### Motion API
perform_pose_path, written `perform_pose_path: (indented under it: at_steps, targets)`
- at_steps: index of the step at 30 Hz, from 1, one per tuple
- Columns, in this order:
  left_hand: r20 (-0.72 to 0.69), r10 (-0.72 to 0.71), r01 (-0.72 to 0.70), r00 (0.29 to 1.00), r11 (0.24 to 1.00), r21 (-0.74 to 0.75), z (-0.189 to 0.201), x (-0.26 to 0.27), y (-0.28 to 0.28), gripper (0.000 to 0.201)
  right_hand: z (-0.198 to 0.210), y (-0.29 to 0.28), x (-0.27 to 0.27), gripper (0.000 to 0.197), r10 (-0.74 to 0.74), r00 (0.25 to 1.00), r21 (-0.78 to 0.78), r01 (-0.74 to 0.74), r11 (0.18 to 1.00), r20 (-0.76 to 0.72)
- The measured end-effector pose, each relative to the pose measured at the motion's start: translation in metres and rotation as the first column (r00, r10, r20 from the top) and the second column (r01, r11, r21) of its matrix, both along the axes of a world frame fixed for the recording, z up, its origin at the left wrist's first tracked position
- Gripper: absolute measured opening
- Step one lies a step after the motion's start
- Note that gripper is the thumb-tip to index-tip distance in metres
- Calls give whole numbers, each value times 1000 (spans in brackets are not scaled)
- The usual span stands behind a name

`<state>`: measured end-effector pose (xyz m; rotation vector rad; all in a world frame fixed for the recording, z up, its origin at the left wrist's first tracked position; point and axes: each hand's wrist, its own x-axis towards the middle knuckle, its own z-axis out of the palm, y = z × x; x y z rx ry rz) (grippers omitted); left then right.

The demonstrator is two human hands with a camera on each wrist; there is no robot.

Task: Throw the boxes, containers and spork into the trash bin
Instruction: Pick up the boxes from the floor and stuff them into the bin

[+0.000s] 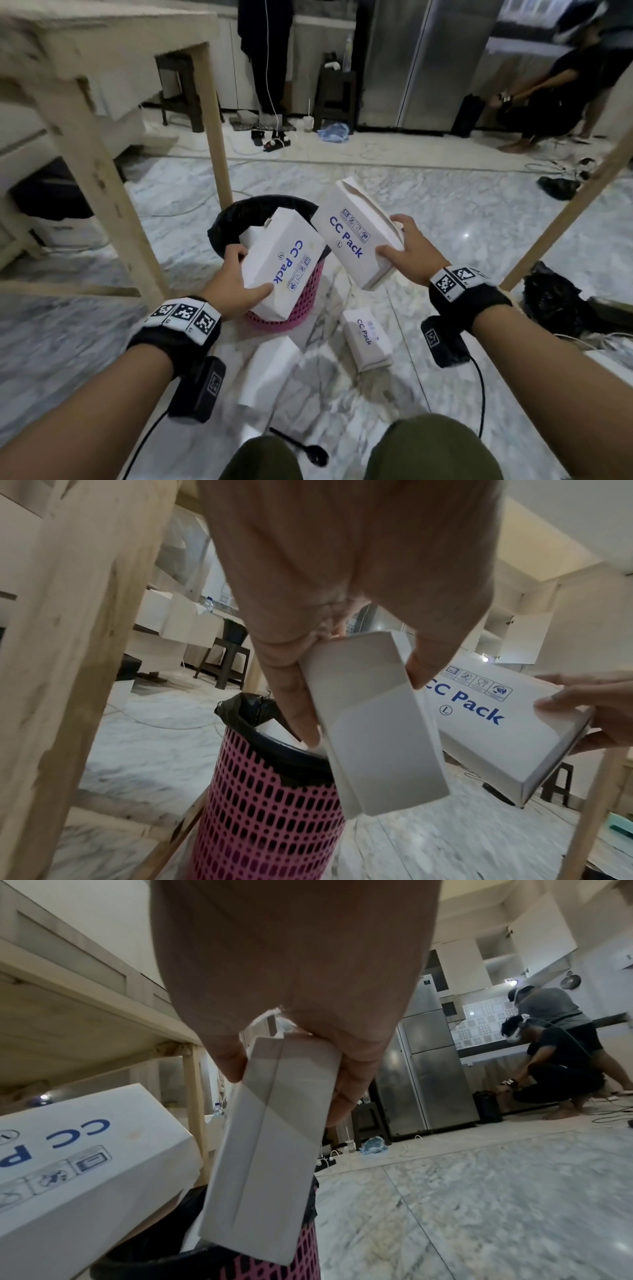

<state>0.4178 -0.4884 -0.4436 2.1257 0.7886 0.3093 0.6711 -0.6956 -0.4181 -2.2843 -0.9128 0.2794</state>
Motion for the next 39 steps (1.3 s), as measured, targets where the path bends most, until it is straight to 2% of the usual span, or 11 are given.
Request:
perform_pose_path:
  at_steps: [4, 13, 18, 20, 22, 27, 29, 32, 39]
  targets:
    - [-8, 92, -92, 996, 995, 49, 2, 14, 18, 67, 3, 24, 14, 70, 26, 1000, 38, -25, 999, -18]
    - [-2, 334, -334, 942, 942, 23, -9, 60, 49, 65, -1, 96, 48, 67, 61, 997, 33, -62, 998, 37]
    - [91, 429, -427, 899, 903, -39, -20, 89, 73, 65, -10, 138, 65, 64, 61, 990, -4, -61, 998, 127]
    - [74, 409, -406, 909, 912, -53, -26, 94, 80, 67, -12, 154, 66, 62, 53, 984, -17, -51, 999, 170]
    - [0, 364, -363, 932, 931, -24, -32, 96, 86, 68, -15, 172, 66, 60, 53, 969, -18, -51, 999, 243]
    - [-97, 228, -229, 969, 973, 0, -42, 92, 94, 64, -31, 205, 54, 54, 92, 888, -33, -86, 996, 451]
    - [-120, 194, -197, 974, 980, -20, -44, 88, 92, 57, -40, 214, 48, 63, 212, 890, -102, -187, 977, 403]
    - [-141, 164, -173, 976, 983, -58, -47, 79, 89, 48, -50, 218, 37, 80, 408, 897, -197, -374, 906, 171]
    - [-123, 130, -136, 984, 990, -39, -46, 65, 71, 38, -43, 188, 27, 59, 343, 918, -167, -313, 935, 198]
